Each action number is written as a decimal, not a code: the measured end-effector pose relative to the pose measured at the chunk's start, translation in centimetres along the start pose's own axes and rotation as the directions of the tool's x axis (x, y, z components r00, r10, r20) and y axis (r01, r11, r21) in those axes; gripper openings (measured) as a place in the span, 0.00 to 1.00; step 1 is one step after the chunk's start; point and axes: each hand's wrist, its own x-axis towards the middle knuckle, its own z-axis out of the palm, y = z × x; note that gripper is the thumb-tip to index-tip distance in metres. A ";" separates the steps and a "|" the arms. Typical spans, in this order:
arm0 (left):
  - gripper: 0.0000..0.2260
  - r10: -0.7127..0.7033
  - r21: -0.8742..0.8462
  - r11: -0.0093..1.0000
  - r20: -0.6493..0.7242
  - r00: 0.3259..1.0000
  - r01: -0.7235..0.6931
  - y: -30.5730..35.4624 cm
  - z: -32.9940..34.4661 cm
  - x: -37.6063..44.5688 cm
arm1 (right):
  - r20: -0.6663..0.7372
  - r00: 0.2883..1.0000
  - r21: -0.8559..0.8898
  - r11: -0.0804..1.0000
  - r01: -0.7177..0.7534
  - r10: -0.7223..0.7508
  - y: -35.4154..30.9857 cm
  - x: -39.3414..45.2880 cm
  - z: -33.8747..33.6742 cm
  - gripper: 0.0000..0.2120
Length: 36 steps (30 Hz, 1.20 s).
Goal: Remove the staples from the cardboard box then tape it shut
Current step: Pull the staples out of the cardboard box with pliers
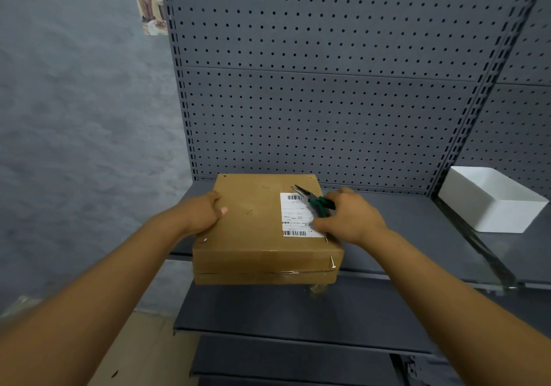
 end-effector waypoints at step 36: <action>0.22 0.163 0.029 0.986 -0.059 0.985 -0.162 1.4 1.1 1.8 | 0.197 0.967 -0.196 0.960 0.198 -0.159 -1.6 3.9 -1.8 0.14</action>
